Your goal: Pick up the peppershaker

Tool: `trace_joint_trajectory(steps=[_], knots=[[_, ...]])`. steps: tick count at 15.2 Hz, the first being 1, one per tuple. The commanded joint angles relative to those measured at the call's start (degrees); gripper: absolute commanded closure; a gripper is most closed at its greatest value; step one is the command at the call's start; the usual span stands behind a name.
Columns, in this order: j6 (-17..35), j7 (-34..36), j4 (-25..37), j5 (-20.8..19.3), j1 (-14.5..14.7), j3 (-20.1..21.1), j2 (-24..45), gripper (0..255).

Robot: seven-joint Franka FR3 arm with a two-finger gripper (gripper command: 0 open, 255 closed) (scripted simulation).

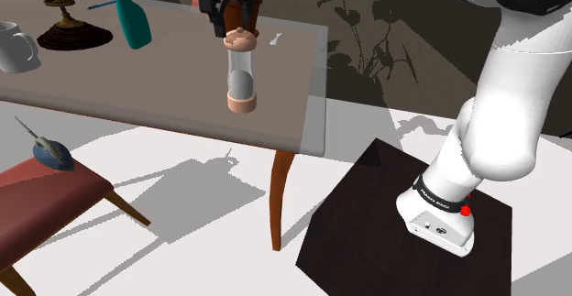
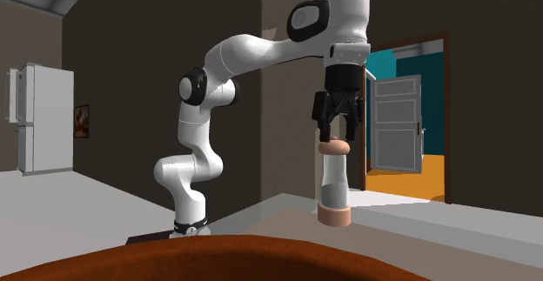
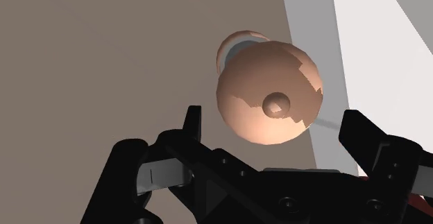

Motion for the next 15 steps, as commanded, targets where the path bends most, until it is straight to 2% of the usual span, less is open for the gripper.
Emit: trace_joint_trajectory(steps=[1,4,5,15], knots=[[1.79,-0.07,-2.33,0.2,-0.18,-0.02,-0.58,0],[3.24,-0.17,-4.26,0.35,-0.35,-0.06,-1.08,0],[3.34,-0.17,-4.42,0.38,-0.36,-0.06,-1.15,255],[2.33,-0.11,-3.06,0.26,-0.25,-0.04,-0.78,255]])
